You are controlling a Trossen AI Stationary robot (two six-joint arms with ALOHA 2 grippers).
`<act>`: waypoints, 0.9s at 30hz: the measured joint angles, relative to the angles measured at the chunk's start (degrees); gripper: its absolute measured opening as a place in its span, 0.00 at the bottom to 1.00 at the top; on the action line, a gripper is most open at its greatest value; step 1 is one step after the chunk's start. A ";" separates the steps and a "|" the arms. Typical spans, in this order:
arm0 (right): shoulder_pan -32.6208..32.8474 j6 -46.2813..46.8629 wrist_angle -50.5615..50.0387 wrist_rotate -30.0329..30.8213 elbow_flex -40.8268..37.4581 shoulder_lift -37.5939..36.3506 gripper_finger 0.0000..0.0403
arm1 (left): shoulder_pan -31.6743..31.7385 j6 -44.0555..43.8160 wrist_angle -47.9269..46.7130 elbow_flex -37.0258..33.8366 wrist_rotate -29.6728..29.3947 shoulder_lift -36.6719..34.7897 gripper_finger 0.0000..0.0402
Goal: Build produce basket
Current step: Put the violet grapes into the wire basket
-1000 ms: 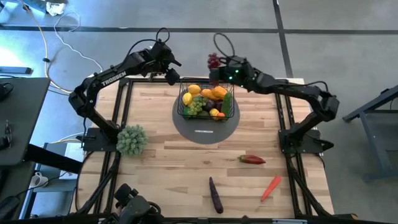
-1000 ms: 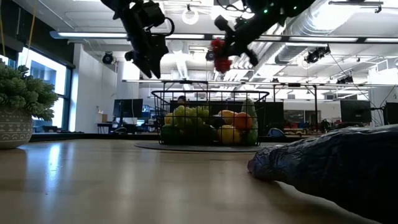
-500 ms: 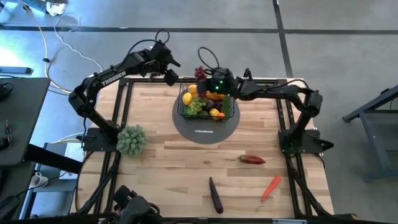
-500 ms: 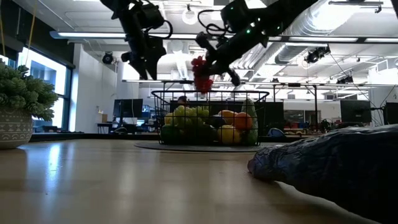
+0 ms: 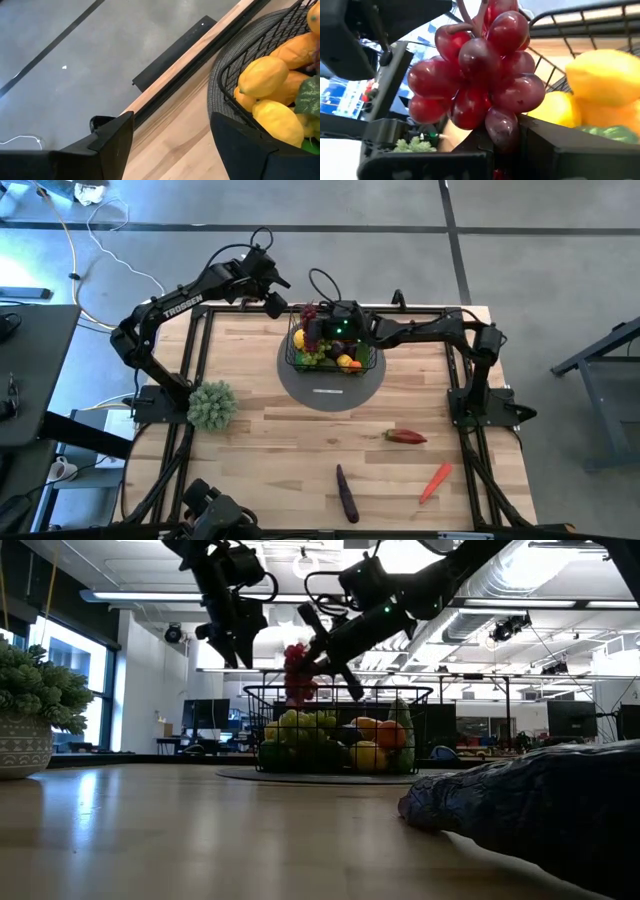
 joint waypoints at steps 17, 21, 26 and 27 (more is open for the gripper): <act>0.18 0.77 -0.39 -6.00 0.00 0.45 0.40 | 0.02 0.02 -0.16 -0.02 0.11 0.00 0.63; -0.34 -0.27 -1.43 -7.12 0.00 0.34 0.42 | 0.02 0.02 -0.16 -0.02 0.13 0.00 0.63; -0.43 -5.41 -10.77 -7.78 4.19 0.29 0.42 | 0.02 0.02 -0.16 -0.02 0.13 0.00 0.63; -0.42 -6.78 -13.05 -7.72 5.68 0.29 0.42 | 0.02 0.02 -0.16 -0.02 0.13 0.00 0.63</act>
